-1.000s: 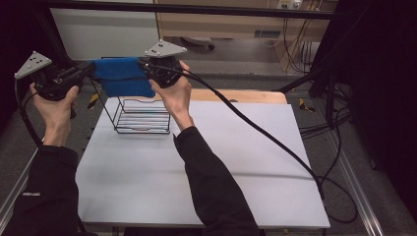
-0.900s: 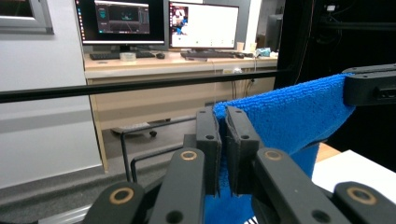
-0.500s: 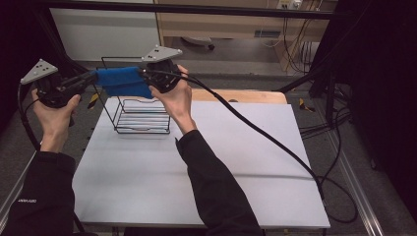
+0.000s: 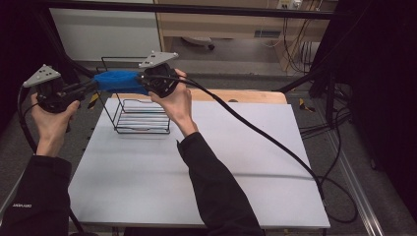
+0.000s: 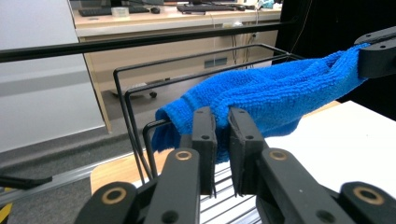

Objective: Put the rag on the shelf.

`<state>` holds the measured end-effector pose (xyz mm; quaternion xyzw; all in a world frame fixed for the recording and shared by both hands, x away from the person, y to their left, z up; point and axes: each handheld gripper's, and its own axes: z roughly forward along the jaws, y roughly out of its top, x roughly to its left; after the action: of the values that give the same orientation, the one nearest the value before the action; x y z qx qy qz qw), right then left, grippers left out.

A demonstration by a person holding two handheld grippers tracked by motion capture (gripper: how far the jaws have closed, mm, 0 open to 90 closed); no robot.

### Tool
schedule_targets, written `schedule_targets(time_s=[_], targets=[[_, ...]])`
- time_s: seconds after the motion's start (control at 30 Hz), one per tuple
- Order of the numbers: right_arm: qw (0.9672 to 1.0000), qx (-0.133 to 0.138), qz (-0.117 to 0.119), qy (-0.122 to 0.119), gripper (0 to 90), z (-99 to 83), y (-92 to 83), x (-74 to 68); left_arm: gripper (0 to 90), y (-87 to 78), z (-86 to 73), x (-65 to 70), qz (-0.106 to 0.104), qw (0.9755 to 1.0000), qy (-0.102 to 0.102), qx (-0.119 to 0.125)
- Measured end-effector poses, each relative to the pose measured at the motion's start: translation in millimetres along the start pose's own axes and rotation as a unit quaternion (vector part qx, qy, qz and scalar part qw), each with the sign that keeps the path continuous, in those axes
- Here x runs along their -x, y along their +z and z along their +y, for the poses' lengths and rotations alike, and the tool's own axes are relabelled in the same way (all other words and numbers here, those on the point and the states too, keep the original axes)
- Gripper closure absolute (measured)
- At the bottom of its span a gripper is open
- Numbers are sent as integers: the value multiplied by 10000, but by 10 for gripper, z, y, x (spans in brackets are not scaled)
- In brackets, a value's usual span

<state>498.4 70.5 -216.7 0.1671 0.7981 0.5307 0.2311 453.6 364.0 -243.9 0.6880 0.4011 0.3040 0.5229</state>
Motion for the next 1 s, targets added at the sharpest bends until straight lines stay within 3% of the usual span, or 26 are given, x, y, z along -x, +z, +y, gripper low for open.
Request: schedule_targets(time_s=[0.17, 0.4, 0.53, 0.77, 1.0], targets=[[10000, 34, 36, 60, 855, -26, -6, 23, 693, -101, 110, -26, 41, 9999, -101, 70], [9999, 18, 113, 50, 855, -88, 2, 29, 712, -124, 232, -3, 38, 9997, -161, 158], [9999, -40, 108, 22, 854, -103, 11, 21, 774, -50, 211, 30, 20, 9999, -132, -22], [9996, -212, 171, -47, 843, -130, 31, 10, 895, 104, 110, 66, -128, 9981, -51, -602], [9995, -240, 226, -22, 788, -137, 31, -7, 898, 194, 43, 98, -112, 9951, 129, -976]])
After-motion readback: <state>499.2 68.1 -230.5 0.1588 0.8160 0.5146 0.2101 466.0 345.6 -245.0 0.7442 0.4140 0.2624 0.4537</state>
